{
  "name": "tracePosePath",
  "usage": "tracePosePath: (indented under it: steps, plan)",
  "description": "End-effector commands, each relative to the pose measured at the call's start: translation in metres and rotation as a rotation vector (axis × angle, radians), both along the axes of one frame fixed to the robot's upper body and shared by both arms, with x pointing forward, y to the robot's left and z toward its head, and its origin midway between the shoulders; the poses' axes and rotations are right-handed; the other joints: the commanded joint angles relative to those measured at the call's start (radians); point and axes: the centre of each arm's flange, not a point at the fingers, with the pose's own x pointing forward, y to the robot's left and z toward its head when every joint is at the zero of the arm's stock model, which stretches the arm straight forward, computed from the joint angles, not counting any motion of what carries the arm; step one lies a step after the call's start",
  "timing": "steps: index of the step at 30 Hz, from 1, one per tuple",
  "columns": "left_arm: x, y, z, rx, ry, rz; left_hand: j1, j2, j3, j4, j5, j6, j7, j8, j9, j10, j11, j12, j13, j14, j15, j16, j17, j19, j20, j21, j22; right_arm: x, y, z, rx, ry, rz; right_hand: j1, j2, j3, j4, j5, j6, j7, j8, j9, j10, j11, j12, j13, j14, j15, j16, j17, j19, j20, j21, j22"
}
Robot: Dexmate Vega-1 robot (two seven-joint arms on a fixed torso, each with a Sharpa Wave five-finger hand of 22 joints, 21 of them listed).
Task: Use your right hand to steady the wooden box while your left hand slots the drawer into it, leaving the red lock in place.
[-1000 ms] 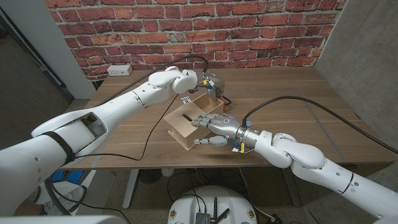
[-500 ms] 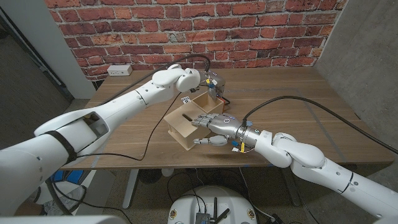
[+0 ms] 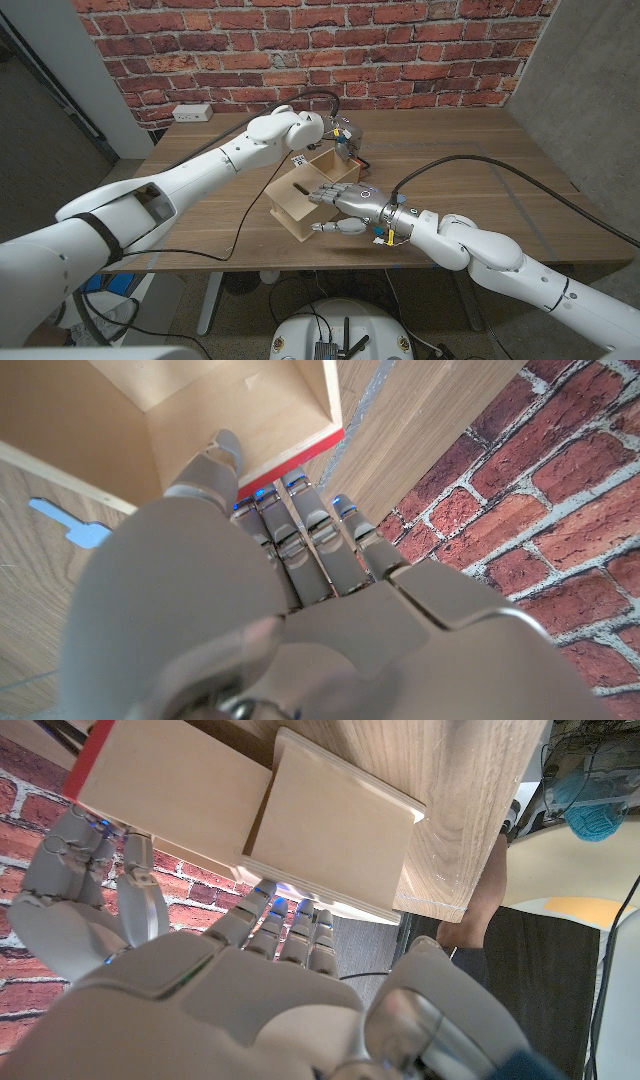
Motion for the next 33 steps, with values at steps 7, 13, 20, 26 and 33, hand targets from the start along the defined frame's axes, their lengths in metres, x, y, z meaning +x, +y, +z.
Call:
tracePosePath:
  steps: [7,13,20,26,33]
  plan:
    - [-0.008,0.002,-0.007,-0.060,-0.066,-0.003,0.044,0.049,0.000,0.007,0.004,0.017,0.010,0.011,0.016,0.006,0.003,0.001,0.006,0.012,-0.052,0.006,0.005,0.006,-0.156,0.005,0.003,-0.001,-0.001,-0.001,0.004,0.005,-0.003,0.006,0.009,-0.001,0.006,0.007,0.008,-0.001,0.006,0.006,0.008,0.001,0.004,0.006,0.012,0.001,0.007,0.002,0.011,-0.003,0.009,0.006]
    - [-0.007,0.004,-0.008,-0.070,-0.062,-0.009,0.044,0.049,0.000,0.007,0.004,0.018,0.010,0.011,0.016,0.007,0.003,0.002,0.006,0.012,-0.052,0.006,0.005,0.007,-0.156,0.005,0.002,0.000,-0.001,0.000,0.006,0.010,-0.004,0.006,0.009,-0.001,0.006,0.007,0.008,-0.001,0.006,0.006,0.008,0.001,0.004,0.006,0.012,0.001,0.007,0.002,0.011,-0.003,0.009,0.006]
    - [-0.006,0.007,-0.012,-0.088,-0.056,-0.018,0.044,0.049,0.000,0.007,0.004,0.018,0.009,0.011,0.016,0.008,0.003,0.002,0.006,0.013,-0.052,0.006,0.005,0.007,-0.156,0.005,0.002,0.001,-0.001,0.000,0.005,0.014,-0.006,0.006,0.009,-0.001,0.006,0.007,0.008,-0.001,0.006,0.006,0.008,0.001,0.004,0.006,0.012,0.001,0.007,0.002,0.011,-0.003,0.009,0.006]
    - [-0.004,0.008,-0.014,-0.089,-0.043,-0.014,0.044,0.049,-0.001,0.007,0.004,0.019,0.009,0.012,0.016,0.009,0.003,0.002,0.006,0.013,-0.052,0.006,0.005,0.007,-0.156,0.005,0.002,0.001,0.000,0.000,0.007,0.017,-0.005,0.006,0.009,-0.001,0.006,0.007,0.008,-0.001,0.006,0.006,0.008,0.001,0.004,0.006,0.012,0.001,0.007,0.002,0.011,-0.003,0.009,0.006]
    - [-0.002,0.012,-0.014,-0.102,-0.028,-0.018,0.045,0.049,-0.001,0.007,0.004,0.017,0.010,0.011,0.016,0.010,0.002,0.002,0.006,0.014,-0.052,0.007,0.005,0.007,-0.156,0.005,0.002,0.002,0.000,0.001,0.006,0.020,-0.006,0.006,0.009,-0.001,0.006,0.007,0.008,-0.001,0.006,0.006,0.008,0.001,0.004,0.006,0.012,0.001,0.007,0.002,0.011,-0.003,0.009,0.006]
